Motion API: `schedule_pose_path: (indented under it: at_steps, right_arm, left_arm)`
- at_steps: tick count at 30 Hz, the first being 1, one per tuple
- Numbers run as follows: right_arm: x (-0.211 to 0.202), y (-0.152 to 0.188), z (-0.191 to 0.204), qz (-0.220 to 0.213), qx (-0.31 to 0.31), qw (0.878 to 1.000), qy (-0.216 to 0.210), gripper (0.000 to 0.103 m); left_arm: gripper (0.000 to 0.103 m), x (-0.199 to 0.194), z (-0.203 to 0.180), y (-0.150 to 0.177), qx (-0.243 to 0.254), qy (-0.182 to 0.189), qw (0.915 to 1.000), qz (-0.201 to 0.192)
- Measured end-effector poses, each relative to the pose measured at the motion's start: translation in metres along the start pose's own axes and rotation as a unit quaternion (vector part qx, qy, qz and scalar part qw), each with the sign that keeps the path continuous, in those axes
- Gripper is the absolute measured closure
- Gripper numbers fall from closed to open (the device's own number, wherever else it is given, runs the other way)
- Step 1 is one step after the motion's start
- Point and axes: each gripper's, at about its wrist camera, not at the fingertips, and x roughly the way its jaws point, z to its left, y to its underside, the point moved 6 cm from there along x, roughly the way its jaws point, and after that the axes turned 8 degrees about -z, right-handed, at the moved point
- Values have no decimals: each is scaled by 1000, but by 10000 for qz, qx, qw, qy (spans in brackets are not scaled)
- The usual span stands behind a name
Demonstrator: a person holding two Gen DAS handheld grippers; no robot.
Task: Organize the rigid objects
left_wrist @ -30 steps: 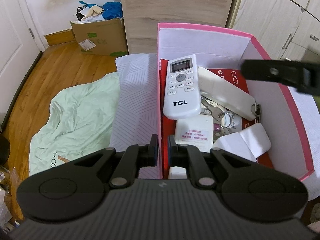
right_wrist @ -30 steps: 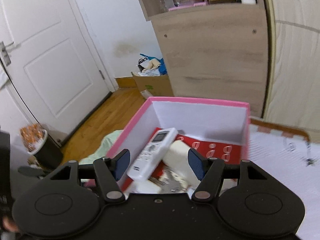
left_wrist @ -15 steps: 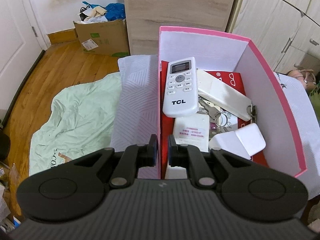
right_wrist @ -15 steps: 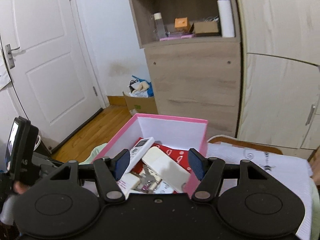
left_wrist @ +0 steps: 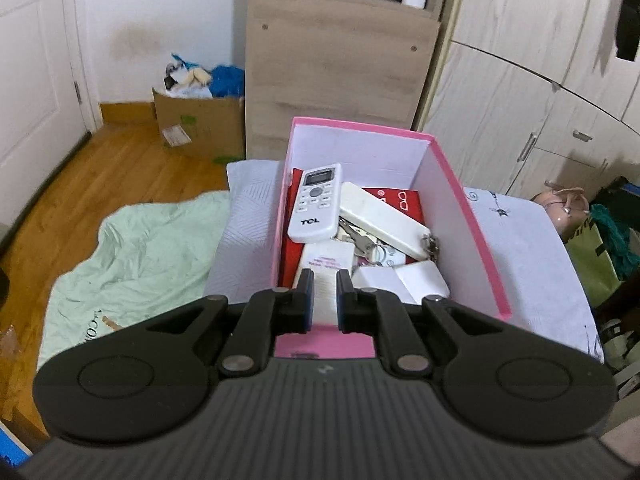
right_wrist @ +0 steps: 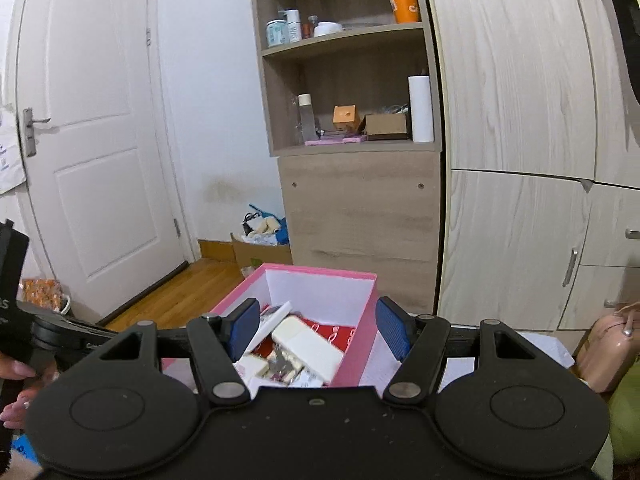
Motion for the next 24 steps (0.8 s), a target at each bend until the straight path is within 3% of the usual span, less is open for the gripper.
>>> schedule_pose_path:
  at_steps: [8,15,20,24]
  right_arm:
    - [-30,7,-2,-222,-63,9996,146,33]
    - [-41,25,3,-21,-302,9992,267,33]
    - [-45,39,0,243,-422,9980,396,30]
    - [-48,45,-7,328,-357,9977,463,26]
  left_arm:
    - [94,-24,-36,33,191,220,9995,-101]
    - [90,-29,-53,46,289,188,9993,-127]
    - [70,-31,-58,50,403,19,9991,-153]
    - [63,-34,-62,54,453,-10,9989,-143]
